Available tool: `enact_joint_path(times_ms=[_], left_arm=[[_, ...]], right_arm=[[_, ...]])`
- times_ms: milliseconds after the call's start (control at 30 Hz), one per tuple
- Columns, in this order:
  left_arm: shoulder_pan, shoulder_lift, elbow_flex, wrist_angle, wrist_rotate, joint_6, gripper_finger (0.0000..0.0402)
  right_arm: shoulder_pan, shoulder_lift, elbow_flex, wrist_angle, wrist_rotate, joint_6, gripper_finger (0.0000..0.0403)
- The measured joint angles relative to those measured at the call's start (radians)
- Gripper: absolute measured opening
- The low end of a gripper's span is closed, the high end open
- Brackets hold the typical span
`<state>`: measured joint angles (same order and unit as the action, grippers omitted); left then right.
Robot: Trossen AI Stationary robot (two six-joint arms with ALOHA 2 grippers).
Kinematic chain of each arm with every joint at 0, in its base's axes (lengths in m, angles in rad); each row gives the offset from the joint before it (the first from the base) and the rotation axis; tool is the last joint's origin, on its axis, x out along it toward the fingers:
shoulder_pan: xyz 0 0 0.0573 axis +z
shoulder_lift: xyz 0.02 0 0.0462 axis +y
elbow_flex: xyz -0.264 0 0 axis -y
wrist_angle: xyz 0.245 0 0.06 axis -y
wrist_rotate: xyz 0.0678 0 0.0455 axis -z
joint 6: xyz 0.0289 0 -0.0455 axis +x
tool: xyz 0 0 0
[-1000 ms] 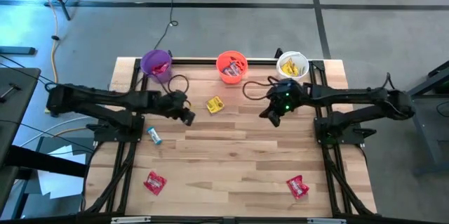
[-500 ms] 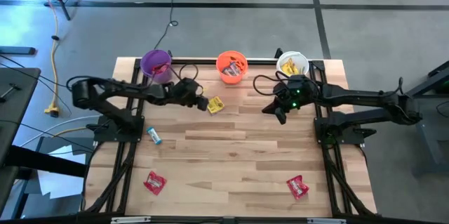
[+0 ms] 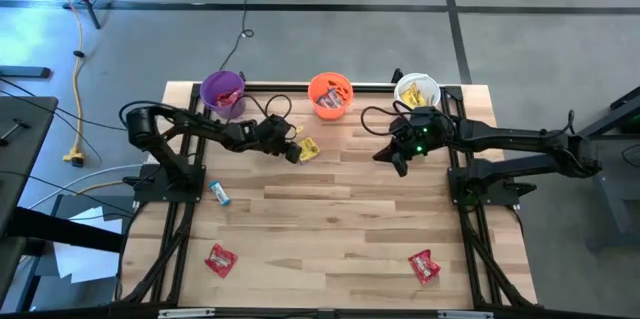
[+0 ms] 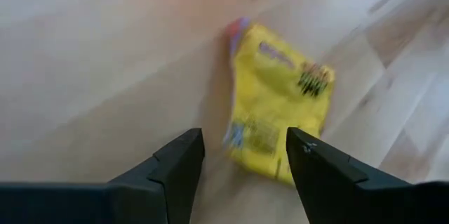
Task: Organize candy in baskets
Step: Put the yellow candy into the white bucket
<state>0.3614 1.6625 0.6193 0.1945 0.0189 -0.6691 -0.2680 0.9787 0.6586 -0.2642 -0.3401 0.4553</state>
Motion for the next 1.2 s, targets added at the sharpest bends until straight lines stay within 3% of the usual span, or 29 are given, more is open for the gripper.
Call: enact_joint_path(times_ms=[200,467,667,800,1033,1200], left_arm=[[0.018,0.056,0.0,0.12,0.043,0.02,0.0172],[0.031,0.061,-0.001,0.117,0.164,0.068,0.0014],[0.008,-0.041,0.0,0.343,0.308,0.113,0.0001],[-0.019,-0.138,0.017,0.479,0.327,0.11,0.0],[-0.067,-0.193,0.134,0.478,0.351,0.123,0.0],[-0.088,-0.181,0.2,0.474,0.361,0.138,0.0]], right_arm=[[0.0,0.0,0.0,0.0,0.0,0.017,0.0],[0.0,0.0,0.0,0.003,0.0,0.045,0.0],[0.0,0.003,0.0,0.037,0.0,0.146,0.0008],[0.0,0.003,0.0,0.113,0.009,0.185,0.0063],[0.017,0.017,0.0,0.35,0.068,0.117,0.0191],[0.044,0.074,0.001,0.472,0.091,0.053,0.0223]])
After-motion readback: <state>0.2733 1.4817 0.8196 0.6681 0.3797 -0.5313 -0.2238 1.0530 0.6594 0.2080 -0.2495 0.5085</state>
